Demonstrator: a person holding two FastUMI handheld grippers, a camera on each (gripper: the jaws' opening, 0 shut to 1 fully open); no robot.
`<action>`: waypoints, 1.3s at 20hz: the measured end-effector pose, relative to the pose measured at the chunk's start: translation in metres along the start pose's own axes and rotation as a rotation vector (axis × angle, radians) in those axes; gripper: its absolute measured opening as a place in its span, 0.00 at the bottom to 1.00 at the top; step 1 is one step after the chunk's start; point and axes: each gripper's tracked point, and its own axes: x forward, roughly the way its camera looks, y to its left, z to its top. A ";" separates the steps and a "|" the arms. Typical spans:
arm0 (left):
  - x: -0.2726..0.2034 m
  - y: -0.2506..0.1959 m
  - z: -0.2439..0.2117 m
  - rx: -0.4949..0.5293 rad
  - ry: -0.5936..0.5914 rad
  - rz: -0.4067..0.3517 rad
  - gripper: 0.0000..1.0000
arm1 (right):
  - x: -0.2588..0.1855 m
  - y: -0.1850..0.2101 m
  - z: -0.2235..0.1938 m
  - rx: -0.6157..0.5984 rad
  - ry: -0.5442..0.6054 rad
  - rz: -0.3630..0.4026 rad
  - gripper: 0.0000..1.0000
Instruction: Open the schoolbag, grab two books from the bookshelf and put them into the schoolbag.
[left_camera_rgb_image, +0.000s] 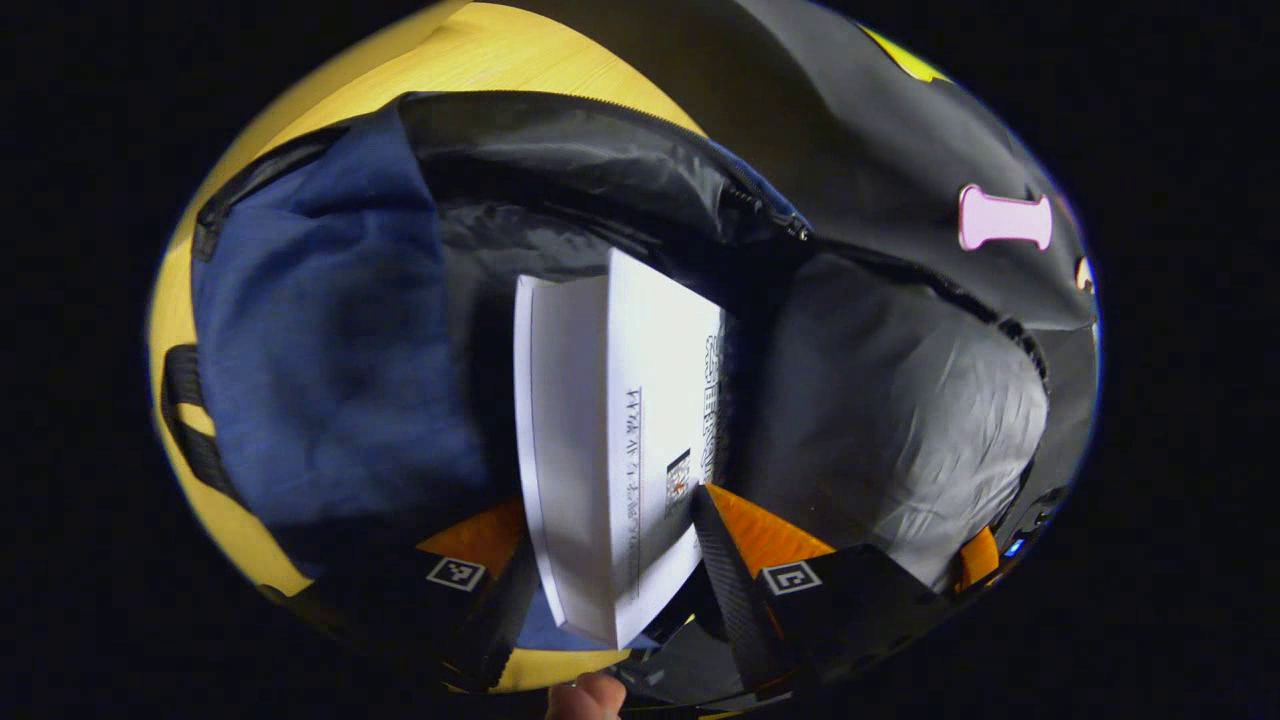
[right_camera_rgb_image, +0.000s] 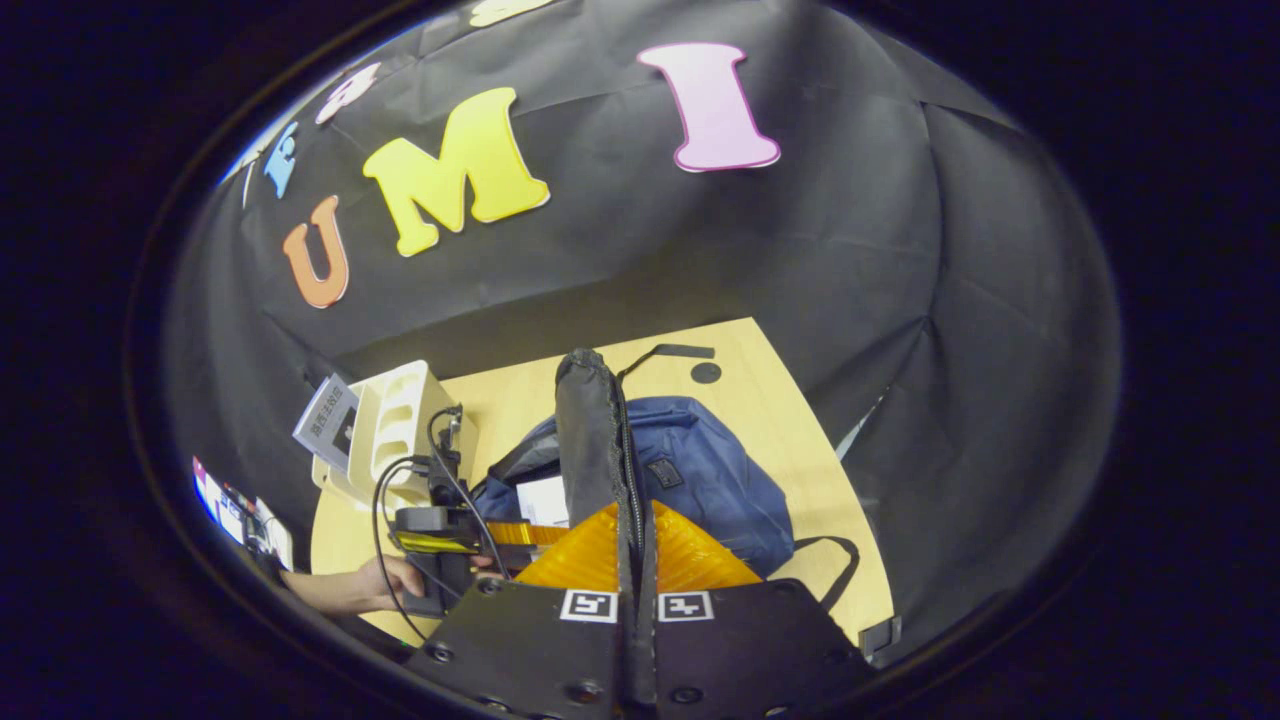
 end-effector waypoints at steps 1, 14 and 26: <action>-0.008 0.002 0.000 0.020 -0.001 0.040 0.85 | 0.000 0.002 0.000 -0.005 -0.001 0.001 0.00; -0.273 0.006 0.051 0.562 -0.300 0.551 0.87 | 0.000 0.028 -0.010 -0.080 -0.032 -0.026 0.00; -0.477 0.044 0.155 0.506 -0.600 0.697 0.96 | -0.002 0.047 -0.019 -0.084 -0.038 -0.082 0.00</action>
